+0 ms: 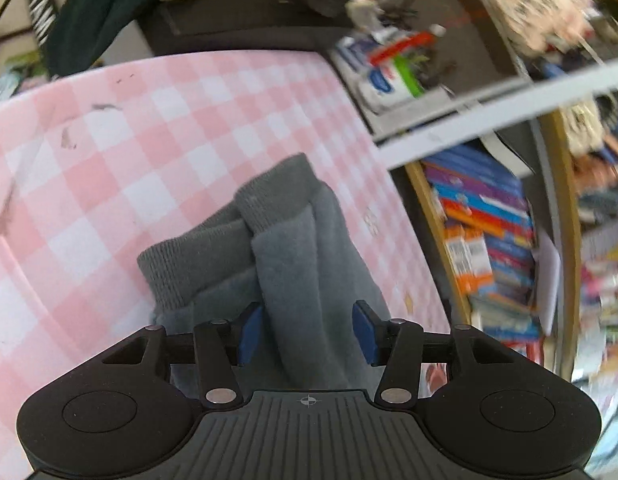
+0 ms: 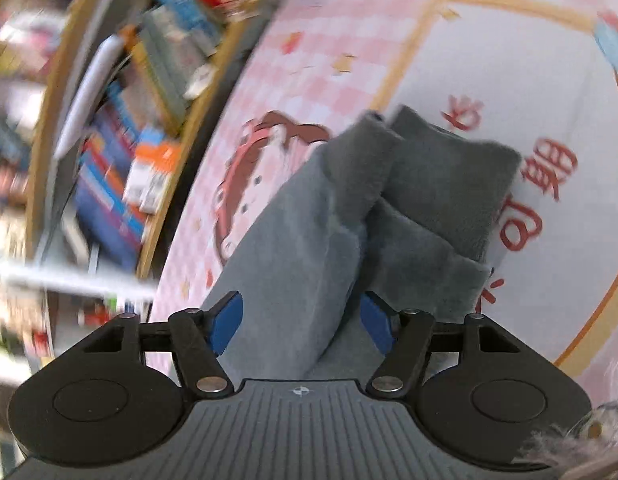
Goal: Fold clothes
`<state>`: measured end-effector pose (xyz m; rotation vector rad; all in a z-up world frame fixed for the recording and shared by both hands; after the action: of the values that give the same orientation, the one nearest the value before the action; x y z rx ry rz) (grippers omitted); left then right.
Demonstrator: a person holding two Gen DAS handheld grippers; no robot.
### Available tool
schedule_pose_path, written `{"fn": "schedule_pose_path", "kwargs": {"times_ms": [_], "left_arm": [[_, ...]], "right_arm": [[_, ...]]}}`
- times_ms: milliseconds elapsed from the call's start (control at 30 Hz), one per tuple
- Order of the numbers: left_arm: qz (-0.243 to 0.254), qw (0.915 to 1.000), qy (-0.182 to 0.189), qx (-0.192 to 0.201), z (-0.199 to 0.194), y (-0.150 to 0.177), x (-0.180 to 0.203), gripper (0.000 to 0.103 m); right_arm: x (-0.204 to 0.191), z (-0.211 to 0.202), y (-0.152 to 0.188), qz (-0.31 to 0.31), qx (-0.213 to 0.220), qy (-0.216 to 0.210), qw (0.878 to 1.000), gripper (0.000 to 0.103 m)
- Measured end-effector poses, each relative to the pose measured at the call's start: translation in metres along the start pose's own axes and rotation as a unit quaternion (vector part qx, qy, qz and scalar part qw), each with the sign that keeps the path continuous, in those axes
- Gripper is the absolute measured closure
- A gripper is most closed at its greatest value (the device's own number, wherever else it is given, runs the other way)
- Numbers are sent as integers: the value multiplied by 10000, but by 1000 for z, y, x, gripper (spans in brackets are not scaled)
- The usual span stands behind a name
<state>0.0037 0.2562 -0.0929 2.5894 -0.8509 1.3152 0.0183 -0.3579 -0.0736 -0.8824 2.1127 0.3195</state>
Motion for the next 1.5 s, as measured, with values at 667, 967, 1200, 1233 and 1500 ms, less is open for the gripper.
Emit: {"fn": "schedule_pose_path", "kwargs": {"times_ms": [667,967,1200,1233,1500], "left_arm": [[452,9933,988,406,-65,-6,40,99],[-264,9993,226,139,-37,21,-32,99],[490,9940,662,713,-70,3,35,99],[475,9949,596,667,-72,6,30,99],[-53,9995,-287,100,-46,34,-38,98]], "right_arm": [[-64,-66,-32,-1173,664,-386,9901,97],[18,-28,3,-398,-119,607,9973,97],[-58,-66,-17,-1341,639,43,9889,97],[-67,-73,-18,-1456,785,12,9862,97],[16,-30,4,-552,60,1064,9928,90]]}}
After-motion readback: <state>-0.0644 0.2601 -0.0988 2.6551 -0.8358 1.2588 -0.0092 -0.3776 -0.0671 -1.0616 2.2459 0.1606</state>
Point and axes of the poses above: each gripper's, at about its wrist camera, not at the fingertips, and z roughly the way its jaws point, x to its right, y to its underside, the point moved 5 cm from there along z, roughly the way its jaws point, and after that the axes turned 6 degrees about -x, right-handed, at the moved point
